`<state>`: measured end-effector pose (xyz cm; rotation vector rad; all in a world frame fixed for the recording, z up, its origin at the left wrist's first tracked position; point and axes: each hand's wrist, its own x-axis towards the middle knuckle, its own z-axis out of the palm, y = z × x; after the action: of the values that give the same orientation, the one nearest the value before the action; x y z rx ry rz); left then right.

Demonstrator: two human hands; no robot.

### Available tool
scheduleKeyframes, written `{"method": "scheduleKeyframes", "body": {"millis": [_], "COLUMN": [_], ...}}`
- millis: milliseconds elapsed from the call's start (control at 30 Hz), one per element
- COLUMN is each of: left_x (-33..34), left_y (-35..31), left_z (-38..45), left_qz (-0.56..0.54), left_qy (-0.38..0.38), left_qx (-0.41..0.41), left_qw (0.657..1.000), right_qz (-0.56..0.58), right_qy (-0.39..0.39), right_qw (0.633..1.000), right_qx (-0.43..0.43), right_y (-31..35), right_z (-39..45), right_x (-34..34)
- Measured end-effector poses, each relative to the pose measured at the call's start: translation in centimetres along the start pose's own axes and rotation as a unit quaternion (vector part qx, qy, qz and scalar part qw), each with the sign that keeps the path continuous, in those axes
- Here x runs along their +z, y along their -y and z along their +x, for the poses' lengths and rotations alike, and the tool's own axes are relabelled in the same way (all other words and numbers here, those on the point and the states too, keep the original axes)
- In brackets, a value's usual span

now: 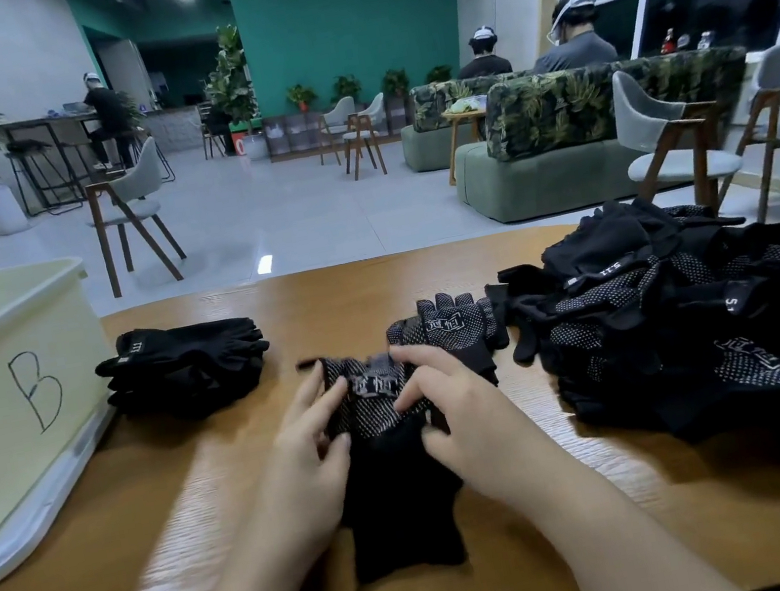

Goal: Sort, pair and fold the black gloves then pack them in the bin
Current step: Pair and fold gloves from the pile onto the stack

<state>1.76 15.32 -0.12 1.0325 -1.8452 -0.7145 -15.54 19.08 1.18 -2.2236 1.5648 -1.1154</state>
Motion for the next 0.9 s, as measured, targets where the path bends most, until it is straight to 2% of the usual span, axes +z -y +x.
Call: {"method": "scheduleKeyframes", "body": {"millis": [100, 267, 367, 500, 600, 667, 767, 900], "left_x": [0.0, -0.8, -1.3, -2.5, -2.9, -2.9, -3.0, -3.0], "left_y": [0.5, 0.1, 0.3, 0.3, 0.1, 0.0, 0.0, 0.0], "left_z": [-0.7, -2.2, -3.1, -4.2, -4.6, -4.5, -4.4, -4.8], "left_qz": [-0.010, -0.138, -0.100, -0.053, -0.036, -0.023, -0.016, -0.042], "left_qy": [0.027, 0.035, 0.066, 0.155, 0.190, 0.198, 0.188, 0.147], "left_qx": [-0.051, -0.111, -0.087, -0.050, -0.010, 0.001, 0.008, -0.008], "left_qw": [0.998, 0.984, 0.989, 0.985, 0.981, 0.980, 0.982, 0.988], "right_qz": [-0.015, 0.020, 0.014, 0.012, 0.009, 0.004, -0.005, -0.015], "right_qy": [0.029, 0.032, 0.028, 0.017, 0.009, 0.012, 0.058, 0.077], "right_qw": [0.999, 0.997, 0.997, 0.997, 0.996, 0.996, 0.996, 0.996], "right_qx": [0.033, 0.070, 0.065, 0.068, 0.083, 0.089, 0.061, 0.033], "right_y": [-0.6, -0.7, -1.0, -1.1, -1.1, -0.9, -0.2, 0.5], "right_z": [-1.2, -2.4, -2.5, -2.4, -2.3, -2.3, -2.9, -4.1], "right_x": [0.4, 0.3, 0.3, 0.6, 0.6, 0.5, 0.4, 0.2]}}
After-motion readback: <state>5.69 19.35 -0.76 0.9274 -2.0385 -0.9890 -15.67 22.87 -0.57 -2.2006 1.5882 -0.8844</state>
